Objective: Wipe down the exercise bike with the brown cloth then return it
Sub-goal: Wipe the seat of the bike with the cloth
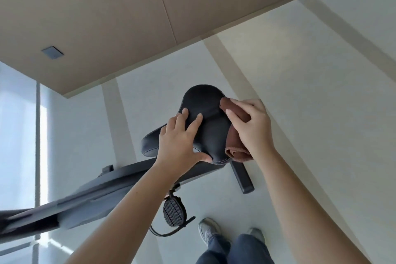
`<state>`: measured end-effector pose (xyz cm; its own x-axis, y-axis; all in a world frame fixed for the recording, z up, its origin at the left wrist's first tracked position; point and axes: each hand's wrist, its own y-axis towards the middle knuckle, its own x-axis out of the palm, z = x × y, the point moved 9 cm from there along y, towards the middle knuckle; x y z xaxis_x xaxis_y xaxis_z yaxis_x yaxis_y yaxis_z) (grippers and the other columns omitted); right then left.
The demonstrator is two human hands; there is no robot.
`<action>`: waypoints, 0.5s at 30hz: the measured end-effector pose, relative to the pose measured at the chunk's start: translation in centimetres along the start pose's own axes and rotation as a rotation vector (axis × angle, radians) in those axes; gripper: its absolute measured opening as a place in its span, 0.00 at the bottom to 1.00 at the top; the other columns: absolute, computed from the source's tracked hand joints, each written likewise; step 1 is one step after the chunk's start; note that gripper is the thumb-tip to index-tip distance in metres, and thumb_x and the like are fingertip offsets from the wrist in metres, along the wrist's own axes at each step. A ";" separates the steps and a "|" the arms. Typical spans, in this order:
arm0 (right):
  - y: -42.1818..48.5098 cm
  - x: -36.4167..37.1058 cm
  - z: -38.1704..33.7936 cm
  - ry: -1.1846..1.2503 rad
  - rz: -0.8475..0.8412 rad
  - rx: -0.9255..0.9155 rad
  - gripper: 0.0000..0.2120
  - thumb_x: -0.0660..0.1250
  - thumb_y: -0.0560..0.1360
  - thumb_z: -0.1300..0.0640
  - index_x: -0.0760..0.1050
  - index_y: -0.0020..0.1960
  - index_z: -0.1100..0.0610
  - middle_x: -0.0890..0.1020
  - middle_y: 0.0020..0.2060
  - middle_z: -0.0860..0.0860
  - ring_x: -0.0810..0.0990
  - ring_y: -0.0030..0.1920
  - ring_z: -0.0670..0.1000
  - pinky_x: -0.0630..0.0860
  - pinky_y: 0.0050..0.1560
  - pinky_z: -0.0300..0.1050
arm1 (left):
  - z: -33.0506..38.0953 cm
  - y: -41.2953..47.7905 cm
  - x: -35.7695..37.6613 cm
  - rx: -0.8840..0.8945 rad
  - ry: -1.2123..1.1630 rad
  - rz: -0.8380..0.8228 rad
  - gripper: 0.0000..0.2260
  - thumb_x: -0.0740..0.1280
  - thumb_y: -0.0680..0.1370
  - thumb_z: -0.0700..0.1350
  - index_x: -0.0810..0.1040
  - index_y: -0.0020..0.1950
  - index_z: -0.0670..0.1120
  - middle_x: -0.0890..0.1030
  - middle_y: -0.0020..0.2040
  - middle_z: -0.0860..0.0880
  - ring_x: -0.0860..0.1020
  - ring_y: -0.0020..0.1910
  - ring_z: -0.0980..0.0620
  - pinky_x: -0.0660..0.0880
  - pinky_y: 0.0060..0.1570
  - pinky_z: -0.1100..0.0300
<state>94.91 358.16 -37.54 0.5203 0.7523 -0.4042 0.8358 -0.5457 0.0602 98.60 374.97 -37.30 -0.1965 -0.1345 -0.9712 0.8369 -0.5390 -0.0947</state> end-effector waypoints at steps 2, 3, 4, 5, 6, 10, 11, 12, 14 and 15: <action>0.3 0.0 0.8 0.061 0.000 0.051 0.13 0.69 0.72 0.57 0.79 0.56 0.52 0.76 0.51 0.50 0.75 0.49 0.41 0.63 0.50 0.20 | -0.2 0.1 0.3 -0.017 0.015 -0.014 0.47 0.76 0.55 0.62 0.63 0.71 0.52 0.63 0.71 0.41 0.62 0.65 0.42 0.64 0.60 0.45; -0.3 -0.2 1.0 0.077 0.015 0.059 0.13 0.69 0.72 0.57 0.79 0.56 0.51 0.75 0.50 0.47 0.74 0.48 0.40 0.64 0.50 0.20 | -0.2 0.2 0.5 -0.026 0.023 -0.020 0.48 0.76 0.55 0.62 0.62 0.71 0.52 0.62 0.71 0.42 0.61 0.66 0.43 0.64 0.60 0.45; -1.3 -0.4 1.3 0.096 0.045 0.063 0.13 0.69 0.72 0.57 0.79 0.56 0.51 0.74 0.49 0.45 0.74 0.48 0.39 0.64 0.50 0.21 | -0.2 0.2 0.6 -0.034 0.030 -0.026 0.48 0.76 0.55 0.61 0.62 0.71 0.53 0.61 0.72 0.43 0.61 0.66 0.43 0.64 0.61 0.45; -2.7 -0.6 1.6 0.122 0.090 0.069 0.13 0.69 0.72 0.58 0.78 0.57 0.51 0.73 0.48 0.43 0.74 0.49 0.39 0.65 0.52 0.22 | -0.2 0.2 0.6 -0.042 0.034 -0.033 0.48 0.76 0.55 0.61 0.61 0.71 0.53 0.61 0.72 0.43 0.60 0.66 0.43 0.64 0.61 0.46; -4.3 -0.9 2.1 0.151 0.147 0.076 0.14 0.69 0.72 0.59 0.78 0.57 0.52 0.72 0.48 0.44 0.74 0.50 0.40 0.66 0.53 0.24 | -0.1 0.2 0.7 -0.049 0.032 -0.039 0.48 0.77 0.56 0.61 0.61 0.71 0.53 0.60 0.72 0.43 0.60 0.66 0.43 0.64 0.62 0.46; -9.0 -1.2 3.2 0.252 0.343 0.129 0.14 0.69 0.71 0.61 0.78 0.57 0.58 0.74 0.49 0.51 0.74 0.50 0.41 0.69 0.56 0.28 | -0.2 0.3 0.8 -0.080 0.008 -0.049 0.47 0.78 0.56 0.59 0.61 0.71 0.53 0.60 0.72 0.43 0.59 0.67 0.44 0.67 0.59 0.47; -8.4 -1.2 3.3 0.283 0.354 0.148 0.13 0.69 0.72 0.60 0.78 0.56 0.58 0.75 0.49 0.51 0.75 0.50 0.40 0.69 0.54 0.27 | -0.2 0.4 0.8 -0.081 0.011 -0.046 0.48 0.78 0.56 0.59 0.61 0.71 0.53 0.60 0.72 0.43 0.60 0.67 0.44 0.67 0.58 0.48; -7.1 -1.1 3.9 0.311 0.343 0.185 0.12 0.69 0.72 0.59 0.79 0.55 0.57 0.75 0.48 0.50 0.76 0.50 0.41 0.70 0.53 0.28 | -0.3 0.5 0.8 -0.080 0.017 -0.042 0.48 0.78 0.56 0.59 0.61 0.71 0.53 0.61 0.72 0.43 0.60 0.66 0.44 0.68 0.58 0.48; -3.9 -0.7 5.4 0.363 0.253 0.299 0.10 0.69 0.72 0.58 0.80 0.53 0.55 0.78 0.48 0.51 0.78 0.52 0.48 0.73 0.57 0.38 | -0.3 0.6 0.9 -0.082 0.024 -0.037 0.47 0.78 0.55 0.59 0.62 0.70 0.53 0.61 0.71 0.44 0.61 0.66 0.44 0.69 0.56 0.49; -2.7 -0.5 6.0 0.399 0.191 0.333 0.09 0.69 0.72 0.58 0.80 0.53 0.54 0.80 0.49 0.52 0.79 0.53 0.50 0.74 0.59 0.44 | -0.4 0.7 0.9 -0.082 0.026 -0.031 0.47 0.78 0.55 0.59 0.62 0.70 0.53 0.62 0.71 0.44 0.61 0.65 0.44 0.69 0.55 0.49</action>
<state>91.35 357.07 -42.96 0.7372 0.6748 -0.0338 0.6532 -0.7247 -0.2194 99.22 374.86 -38.30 -0.2104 -0.0969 -0.9728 0.8701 -0.4722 -0.1411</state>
